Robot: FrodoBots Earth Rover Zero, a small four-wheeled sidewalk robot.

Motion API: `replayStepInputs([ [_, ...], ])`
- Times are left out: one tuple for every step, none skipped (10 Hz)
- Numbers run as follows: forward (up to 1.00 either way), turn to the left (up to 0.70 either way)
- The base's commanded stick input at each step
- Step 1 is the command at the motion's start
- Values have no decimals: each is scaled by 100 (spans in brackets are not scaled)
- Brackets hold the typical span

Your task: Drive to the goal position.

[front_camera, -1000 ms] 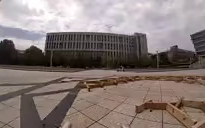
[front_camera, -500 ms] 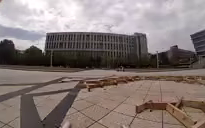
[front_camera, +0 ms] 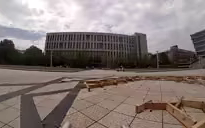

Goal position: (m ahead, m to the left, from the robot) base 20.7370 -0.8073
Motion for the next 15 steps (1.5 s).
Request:
replayStepInputs([
  [6, 0],
  [6, 1],
  [6, 1],
  [6, 1],
  [6, 1],
  [6, 0],
  [6, 0],
  [6, 1],
  [6, 0],
  [6, 1],
  [6, 1],
  [6, 0],
  [6, 1],
  [6, 0],
  [6, 1],
])
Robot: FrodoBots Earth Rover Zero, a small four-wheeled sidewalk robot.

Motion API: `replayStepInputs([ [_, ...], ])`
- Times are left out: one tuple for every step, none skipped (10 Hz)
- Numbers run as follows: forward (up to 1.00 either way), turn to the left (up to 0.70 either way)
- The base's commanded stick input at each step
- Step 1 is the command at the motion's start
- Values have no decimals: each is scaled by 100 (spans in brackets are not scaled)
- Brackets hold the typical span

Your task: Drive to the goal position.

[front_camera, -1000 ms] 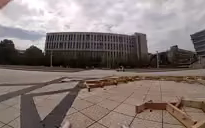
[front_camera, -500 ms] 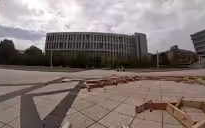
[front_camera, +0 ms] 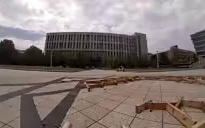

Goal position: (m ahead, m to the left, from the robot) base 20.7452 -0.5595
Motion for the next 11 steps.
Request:
replayStepInputs([
  [6, 1],
  [6, 0],
  [6, 1],
  [6, 0],
  [6, 1],
  [6, 1],
  [6, 1],
  [6, 1],
  [6, 1],
  [6, 0],
  [6, 1],
])
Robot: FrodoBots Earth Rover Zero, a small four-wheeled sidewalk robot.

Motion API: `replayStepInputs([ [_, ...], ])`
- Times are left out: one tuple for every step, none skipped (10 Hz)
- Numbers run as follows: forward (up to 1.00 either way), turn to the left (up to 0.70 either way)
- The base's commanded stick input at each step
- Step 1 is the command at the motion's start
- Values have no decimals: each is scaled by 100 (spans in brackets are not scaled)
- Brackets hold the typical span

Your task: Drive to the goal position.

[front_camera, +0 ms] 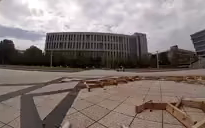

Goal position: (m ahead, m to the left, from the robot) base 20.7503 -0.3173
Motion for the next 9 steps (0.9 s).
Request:
replayStepInputs([
  [6, 0],
  [6, 0],
  [6, 0],
  [6, 0],
  [6, 1],
  [6, 0],
  [6, 1],
  [6, 0],
  [6, 0],
])
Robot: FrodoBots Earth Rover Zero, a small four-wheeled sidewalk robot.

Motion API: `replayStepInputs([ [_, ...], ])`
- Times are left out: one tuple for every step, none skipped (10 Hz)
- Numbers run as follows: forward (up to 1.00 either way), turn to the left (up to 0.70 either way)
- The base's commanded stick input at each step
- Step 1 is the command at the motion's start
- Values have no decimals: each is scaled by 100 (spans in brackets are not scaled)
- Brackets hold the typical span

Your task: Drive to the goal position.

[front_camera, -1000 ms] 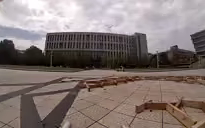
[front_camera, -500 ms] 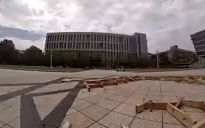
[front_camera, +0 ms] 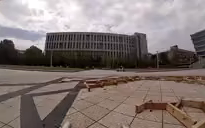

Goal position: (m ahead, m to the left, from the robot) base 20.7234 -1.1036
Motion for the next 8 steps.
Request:
replayStepInputs([
  [7, 1],
  [6, 0],
  [6, 0],
  [6, 1],
  [6, 0],
  [6, 1],
  [6, 0],
  [6, 0],
])
